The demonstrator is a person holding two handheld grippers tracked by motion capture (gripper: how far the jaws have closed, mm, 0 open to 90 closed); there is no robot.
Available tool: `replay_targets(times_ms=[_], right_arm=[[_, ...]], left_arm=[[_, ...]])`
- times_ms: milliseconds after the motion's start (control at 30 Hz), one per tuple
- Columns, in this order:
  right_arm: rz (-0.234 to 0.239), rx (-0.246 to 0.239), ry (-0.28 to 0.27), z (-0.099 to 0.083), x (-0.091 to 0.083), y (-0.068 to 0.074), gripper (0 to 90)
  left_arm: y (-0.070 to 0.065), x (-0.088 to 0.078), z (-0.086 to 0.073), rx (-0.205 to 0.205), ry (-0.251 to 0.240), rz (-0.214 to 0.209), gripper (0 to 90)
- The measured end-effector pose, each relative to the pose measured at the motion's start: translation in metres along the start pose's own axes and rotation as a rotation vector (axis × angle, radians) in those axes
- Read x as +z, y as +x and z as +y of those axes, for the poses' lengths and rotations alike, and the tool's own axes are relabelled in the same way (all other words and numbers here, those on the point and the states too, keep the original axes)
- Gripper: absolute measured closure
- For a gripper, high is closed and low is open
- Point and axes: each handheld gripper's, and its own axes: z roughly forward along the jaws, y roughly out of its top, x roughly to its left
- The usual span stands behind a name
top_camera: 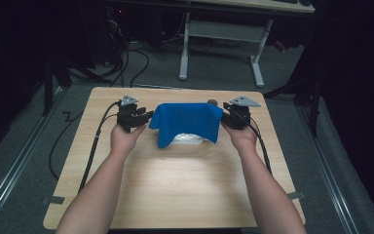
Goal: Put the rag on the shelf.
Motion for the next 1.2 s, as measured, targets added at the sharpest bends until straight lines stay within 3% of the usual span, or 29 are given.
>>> replay_targets(times_ms=[233, 400, 500, 667, 800, 900, 1000, 1100, 1200], right_arm=[[-0.014, -0.007, -0.005, 0.004, -0.007, -0.004, 57.5], [0.003, 0.025, -0.009, 0.005, -0.016, -0.007, 55.7], [0.002, 0.005, -0.012, 0.005, -0.022, -0.007, 55.1], [-0.011, -0.012, -0.029, 0.002, -0.034, -0.007, 54.3], [-0.019, -0.017, -0.008, -0.005, -0.041, -0.01, 52.5], [-0.027, -0.011, -0.031, -0.011, -0.049, -0.011, 52.3], [-0.019, -0.025, -0.009, -0.016, -0.055, -0.013, 50.2], [-0.025, -0.038, -0.036, -0.02, -0.063, -0.011, 50.4], [-0.005, -0.041, -0.018, -0.024, -0.07, -0.008, 48.7]], left_arm=[[0.002, -0.012, 0.005, 0.013, -0.01, 0.015, 58.3], [0.0, -0.021, 0.003, 0.045, -0.011, 0.032, 58.3], [0.001, -0.026, 0.001, 0.02, -0.03, 0.03, 57.8], [0.003, -0.036, -0.009, 0.014, -0.031, 0.041, 57.0], [0.005, -0.044, -0.018, 0.006, -0.032, 0.04, 56.7], [0.005, -0.05, -0.024, 0.006, -0.031, 0.04, 56.6], [0.005, -0.057, -0.031, 0.005, -0.023, 0.042, 56.8], [0.003, -0.064, -0.038, 0.006, -0.024, 0.03, 56.6], [-0.002, -0.071, -0.044, 0.014, -0.033, 0.016, 55.5]])
